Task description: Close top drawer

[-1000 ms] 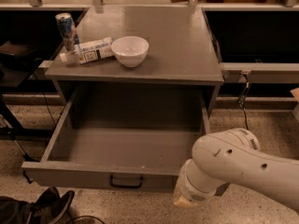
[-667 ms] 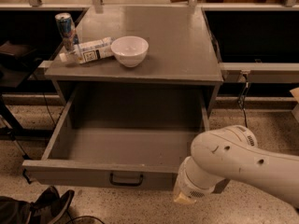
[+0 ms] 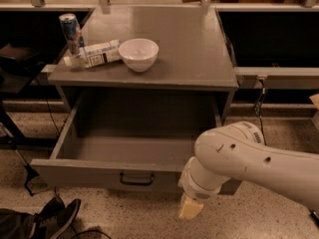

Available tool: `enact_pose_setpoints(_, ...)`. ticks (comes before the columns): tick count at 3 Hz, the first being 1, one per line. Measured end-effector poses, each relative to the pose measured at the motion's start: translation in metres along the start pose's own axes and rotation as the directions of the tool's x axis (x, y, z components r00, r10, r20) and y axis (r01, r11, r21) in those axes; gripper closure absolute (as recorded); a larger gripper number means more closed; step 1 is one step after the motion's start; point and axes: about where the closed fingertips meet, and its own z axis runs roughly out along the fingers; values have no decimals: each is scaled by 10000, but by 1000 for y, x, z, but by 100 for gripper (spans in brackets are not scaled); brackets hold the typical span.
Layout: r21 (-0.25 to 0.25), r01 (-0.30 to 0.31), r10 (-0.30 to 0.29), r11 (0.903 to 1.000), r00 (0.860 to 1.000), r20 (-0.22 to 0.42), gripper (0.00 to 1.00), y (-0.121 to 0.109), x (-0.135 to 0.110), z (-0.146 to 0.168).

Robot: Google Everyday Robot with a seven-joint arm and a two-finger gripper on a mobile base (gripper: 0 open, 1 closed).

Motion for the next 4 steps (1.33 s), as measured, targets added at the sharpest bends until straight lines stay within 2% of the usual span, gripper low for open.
enact_pose_setpoints(1, -122, 246, -245, 9996, 9997, 83, 0, -6, -13, 5)
enact_pose_setpoints(2, -156, 558, -555, 9983, 9983, 182, 0, -18, -34, 9)
enact_pose_setpoints(3, 102, 745, -747, 9972, 9967, 316, 0, -36, -56, 2)
enact_pose_setpoints(4, 254, 775, -786, 9967, 9959, 456, 0, -45, -69, -1)
